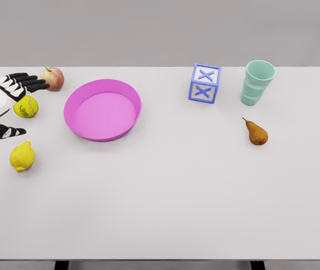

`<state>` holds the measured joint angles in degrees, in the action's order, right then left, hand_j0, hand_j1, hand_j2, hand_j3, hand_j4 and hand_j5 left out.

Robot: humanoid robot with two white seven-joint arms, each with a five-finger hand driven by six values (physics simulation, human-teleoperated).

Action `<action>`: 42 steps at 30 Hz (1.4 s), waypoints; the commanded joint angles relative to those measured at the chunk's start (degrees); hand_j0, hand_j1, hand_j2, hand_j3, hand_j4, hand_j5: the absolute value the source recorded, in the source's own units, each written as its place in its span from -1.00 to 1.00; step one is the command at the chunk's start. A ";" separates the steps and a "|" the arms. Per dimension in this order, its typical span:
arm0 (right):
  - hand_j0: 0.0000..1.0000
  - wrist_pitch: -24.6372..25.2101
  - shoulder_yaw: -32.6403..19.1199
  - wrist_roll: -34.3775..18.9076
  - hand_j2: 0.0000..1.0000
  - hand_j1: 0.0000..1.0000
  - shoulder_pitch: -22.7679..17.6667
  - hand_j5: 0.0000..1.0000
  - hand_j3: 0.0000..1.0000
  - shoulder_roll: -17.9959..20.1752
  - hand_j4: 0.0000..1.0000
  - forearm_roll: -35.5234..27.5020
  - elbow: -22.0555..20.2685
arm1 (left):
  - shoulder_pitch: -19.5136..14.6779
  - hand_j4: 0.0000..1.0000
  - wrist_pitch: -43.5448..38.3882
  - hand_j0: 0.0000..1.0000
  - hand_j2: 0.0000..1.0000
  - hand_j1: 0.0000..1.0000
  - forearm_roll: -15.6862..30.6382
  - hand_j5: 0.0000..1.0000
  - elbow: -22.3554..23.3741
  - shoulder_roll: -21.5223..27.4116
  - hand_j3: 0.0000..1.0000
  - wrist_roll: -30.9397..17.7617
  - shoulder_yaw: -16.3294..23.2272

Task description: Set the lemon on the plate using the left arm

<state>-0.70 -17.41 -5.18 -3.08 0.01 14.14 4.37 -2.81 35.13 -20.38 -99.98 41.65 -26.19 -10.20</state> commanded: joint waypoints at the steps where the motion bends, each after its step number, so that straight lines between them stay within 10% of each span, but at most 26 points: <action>1: 1.00 0.00 0.01 -0.01 1.00 1.00 0.00 1.00 1.00 -0.01 1.00 0.02 0.02 | 0.00 1.00 -0.13 1.00 1.00 1.00 0.25 1.00 -0.12 0.01 1.00 0.00 0.00; 16: 1.00 0.00 0.01 -0.01 1.00 1.00 0.00 1.00 1.00 -0.01 1.00 0.02 0.02 | 1.23 1.00 -0.13 1.00 1.00 1.00 -1.15 1.00 -0.04 0.27 1.00 0.00 -1.58; 22: 1.00 0.00 0.01 -0.01 1.00 1.00 0.00 1.00 1.00 -0.01 1.00 0.02 0.02 | 1.32 1.00 -0.13 1.00 1.00 1.00 -5.46 1.00 -1.44 7.30 1.00 0.00 -0.17; 26: 1.00 0.00 0.01 -0.01 1.00 1.00 -0.09 1.00 1.00 -0.01 1.00 -0.07 -0.07 | 0.70 1.00 -0.13 1.00 1.00 1.00 -1.95 1.00 -0.74 14.07 1.00 0.00 8.08; 30: 1.00 0.00 0.01 -0.01 1.00 1.00 0.00 1.00 1.00 -0.01 1.00 0.02 0.02 | -3.60 1.00 -0.13 1.00 1.00 1.00 13.51 1.00 -0.56 25.93 1.00 0.00 21.44; 36: 1.00 0.00 0.01 -0.01 1.00 1.00 0.00 1.00 1.00 -0.01 1.00 0.01 0.02 | -4.04 1.00 -0.13 1.00 1.00 1.00 21.17 1.00 1.55 28.14 1.00 -0.09 21.71; 42: 1.00 0.00 0.01 -0.01 1.00 1.00 0.00 1.00 1.00 -0.01 1.00 0.02 0.02 | -3.87 1.00 -0.13 1.00 1.00 1.00 15.90 1.00 1.55 27.70 1.00 -0.09 24.61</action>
<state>-0.70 -17.41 -5.18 -3.08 0.01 14.13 4.36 -6.77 35.12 -3.07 -98.53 69.26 -26.32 13.46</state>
